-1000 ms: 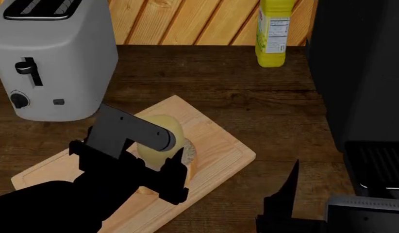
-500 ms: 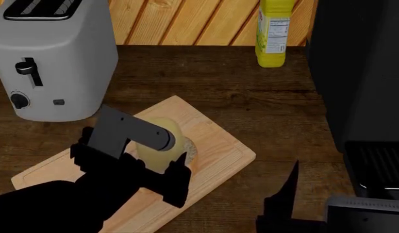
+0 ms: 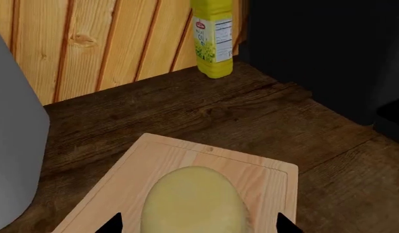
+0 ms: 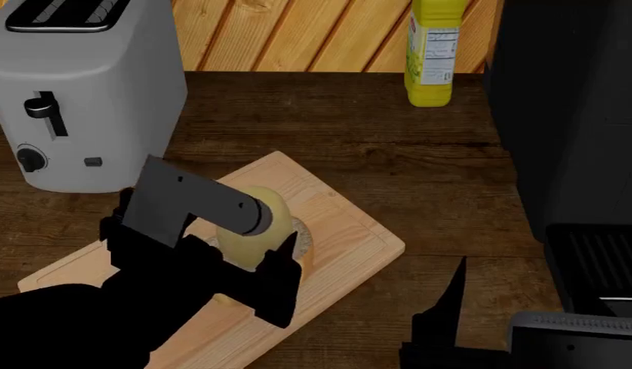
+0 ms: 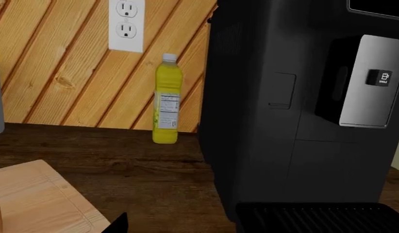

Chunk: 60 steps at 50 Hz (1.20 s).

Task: Pick up the wedge of cheese and place it on the slice of bread to prepare a simple cheese on bread dish.

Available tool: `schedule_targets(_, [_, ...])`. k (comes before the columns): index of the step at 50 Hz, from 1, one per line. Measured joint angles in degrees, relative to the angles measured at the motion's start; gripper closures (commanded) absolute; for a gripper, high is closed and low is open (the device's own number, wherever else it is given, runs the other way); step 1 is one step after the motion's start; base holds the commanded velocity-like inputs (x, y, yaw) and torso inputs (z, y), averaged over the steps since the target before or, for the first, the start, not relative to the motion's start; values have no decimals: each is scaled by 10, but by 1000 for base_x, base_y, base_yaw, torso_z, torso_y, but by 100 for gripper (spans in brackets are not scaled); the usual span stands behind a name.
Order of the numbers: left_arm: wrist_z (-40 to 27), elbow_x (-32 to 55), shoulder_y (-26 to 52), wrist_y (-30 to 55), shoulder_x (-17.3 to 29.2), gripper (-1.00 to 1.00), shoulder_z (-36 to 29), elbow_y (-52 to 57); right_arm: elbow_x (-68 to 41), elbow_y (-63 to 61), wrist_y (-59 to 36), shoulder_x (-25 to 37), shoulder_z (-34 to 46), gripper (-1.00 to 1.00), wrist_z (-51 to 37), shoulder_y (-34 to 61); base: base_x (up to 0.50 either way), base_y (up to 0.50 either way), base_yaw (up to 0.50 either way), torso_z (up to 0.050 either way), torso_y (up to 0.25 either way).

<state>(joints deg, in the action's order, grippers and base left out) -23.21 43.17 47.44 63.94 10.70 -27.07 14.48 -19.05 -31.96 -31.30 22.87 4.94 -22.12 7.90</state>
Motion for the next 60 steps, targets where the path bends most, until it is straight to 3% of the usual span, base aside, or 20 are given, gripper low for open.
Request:
schedule_targets(20, [-80,114,50,125,-2,-100,90,117,-6,-6,-2,4,-4,-100,-3,0,0,0,0,0,0])
schedule_targets(33, [-196,248,80,211,2,-100,195,172,-11,-13,-9,11,-8,-100,-4,5,0,0,0,0,0])
schedule_targets(44, [-357,426,96,219,46,-100,246,196,-17,-23,-27,18,-9,-100,-6,22,0,0,0,0,0])
schedule_targets(60, [-519,593,92,167,145,-100,288,261,-28,-45,-55,29,-13,-100,-10,41,0,0,0,0,0])
